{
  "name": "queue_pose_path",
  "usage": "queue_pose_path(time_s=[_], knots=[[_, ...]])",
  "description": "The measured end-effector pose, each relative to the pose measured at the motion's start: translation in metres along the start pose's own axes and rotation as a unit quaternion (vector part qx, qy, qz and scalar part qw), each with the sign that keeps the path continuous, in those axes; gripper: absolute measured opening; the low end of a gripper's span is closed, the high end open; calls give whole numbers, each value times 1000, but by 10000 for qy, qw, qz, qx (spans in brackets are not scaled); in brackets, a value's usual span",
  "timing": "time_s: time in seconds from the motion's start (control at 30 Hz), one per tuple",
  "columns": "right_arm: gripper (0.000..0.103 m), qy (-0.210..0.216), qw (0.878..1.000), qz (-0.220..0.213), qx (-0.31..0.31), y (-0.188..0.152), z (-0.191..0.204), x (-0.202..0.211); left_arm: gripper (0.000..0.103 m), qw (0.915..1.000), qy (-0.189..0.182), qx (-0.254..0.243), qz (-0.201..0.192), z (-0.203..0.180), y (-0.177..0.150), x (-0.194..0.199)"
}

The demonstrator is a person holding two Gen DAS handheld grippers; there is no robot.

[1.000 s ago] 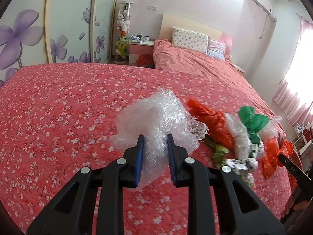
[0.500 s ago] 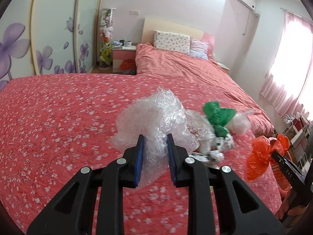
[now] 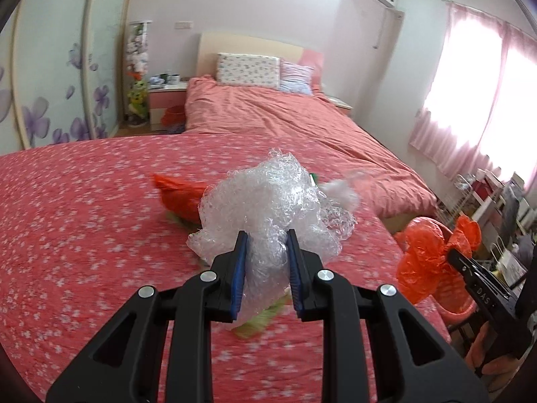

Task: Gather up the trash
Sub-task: 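Carry the red-orange bag and bubble wrap over the basket, open right tool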

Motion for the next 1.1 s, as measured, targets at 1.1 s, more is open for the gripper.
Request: queue_pose_path(time_s=[1.1], knots=[[22,-1101,9887,-667,-765,-2,-163,66,23,9767,-1863,-910,551,-223,-40,-19]])
Point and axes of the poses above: each gripper's, at about its wrist camera, not at the fingertips, and x roughly against the way its jaws point, z to its left, y to its top, the point moved 6 cm from there along -x, roughly the way its jaws point, and after that the axes turned 15 degrees about y, right-handed, at the moved point
